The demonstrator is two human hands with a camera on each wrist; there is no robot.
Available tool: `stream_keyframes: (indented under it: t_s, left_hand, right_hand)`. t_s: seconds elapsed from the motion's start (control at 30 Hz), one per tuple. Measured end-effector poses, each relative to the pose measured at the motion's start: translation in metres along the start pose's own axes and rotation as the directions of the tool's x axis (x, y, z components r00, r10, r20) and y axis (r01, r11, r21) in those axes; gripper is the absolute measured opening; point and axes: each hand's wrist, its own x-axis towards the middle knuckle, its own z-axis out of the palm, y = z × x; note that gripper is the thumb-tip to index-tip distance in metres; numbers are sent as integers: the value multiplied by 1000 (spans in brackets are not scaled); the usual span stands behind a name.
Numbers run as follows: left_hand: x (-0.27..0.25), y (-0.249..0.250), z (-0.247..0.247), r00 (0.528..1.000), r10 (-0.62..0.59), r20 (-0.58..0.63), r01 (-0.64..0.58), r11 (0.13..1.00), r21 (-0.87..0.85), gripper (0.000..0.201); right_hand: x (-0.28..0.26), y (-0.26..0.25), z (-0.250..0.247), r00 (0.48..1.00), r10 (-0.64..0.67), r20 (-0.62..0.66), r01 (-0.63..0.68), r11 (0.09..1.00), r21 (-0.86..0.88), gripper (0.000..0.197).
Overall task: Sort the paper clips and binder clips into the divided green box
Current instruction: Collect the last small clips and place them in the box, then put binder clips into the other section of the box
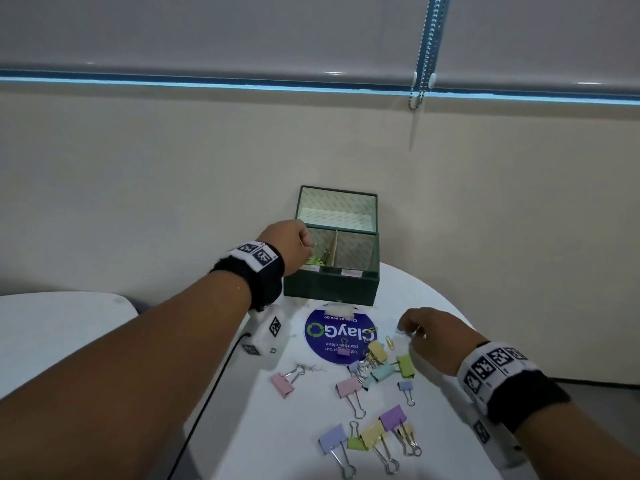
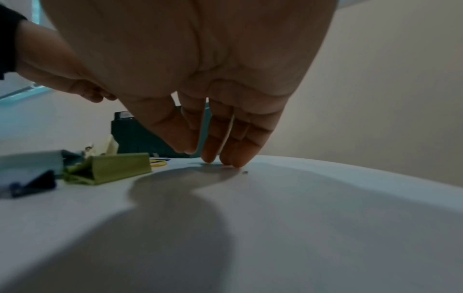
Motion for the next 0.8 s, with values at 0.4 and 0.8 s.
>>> stream_keyframes:
  t_s: [0.4,0.8]
  left_hand:
    - [10,-9,20,996,23,86,-28,998,51,39]
    - [2,24,10,984,40,173,-92,949,303,73]
  right_hand:
    - [-6,-8,-1,999,27,20,-29,994,103,17]
    - [9,-39,-1,998,14,55,-16,999,45,23]
